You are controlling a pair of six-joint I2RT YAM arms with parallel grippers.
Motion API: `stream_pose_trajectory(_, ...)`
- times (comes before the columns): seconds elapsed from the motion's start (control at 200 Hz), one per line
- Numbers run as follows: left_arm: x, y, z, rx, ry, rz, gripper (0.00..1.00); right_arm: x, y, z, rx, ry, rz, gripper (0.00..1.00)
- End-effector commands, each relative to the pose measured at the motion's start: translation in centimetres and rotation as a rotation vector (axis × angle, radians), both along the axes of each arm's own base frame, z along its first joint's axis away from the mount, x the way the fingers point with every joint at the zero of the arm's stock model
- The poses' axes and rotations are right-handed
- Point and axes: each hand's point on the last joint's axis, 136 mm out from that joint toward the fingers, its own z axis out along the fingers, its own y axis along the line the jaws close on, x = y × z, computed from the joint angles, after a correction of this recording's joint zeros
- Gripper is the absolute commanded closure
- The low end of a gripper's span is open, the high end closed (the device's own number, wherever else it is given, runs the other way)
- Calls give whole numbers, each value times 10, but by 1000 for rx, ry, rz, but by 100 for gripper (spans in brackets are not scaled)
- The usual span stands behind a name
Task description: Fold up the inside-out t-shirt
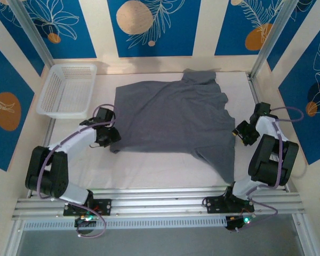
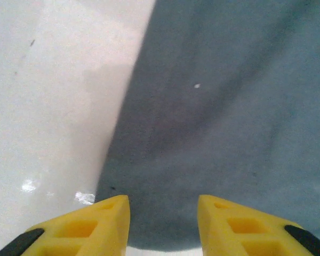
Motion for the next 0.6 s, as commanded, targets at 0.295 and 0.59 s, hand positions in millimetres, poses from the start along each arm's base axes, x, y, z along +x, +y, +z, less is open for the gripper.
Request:
stream_pose_trajectory(0.295,-7,10,18,35,-30,-31,51,-3,17,-41,27,64,33,68)
stream_pose_trajectory(0.59,-35,44,-2,178,92,68,54,10,26,4,37,-90,73,100)
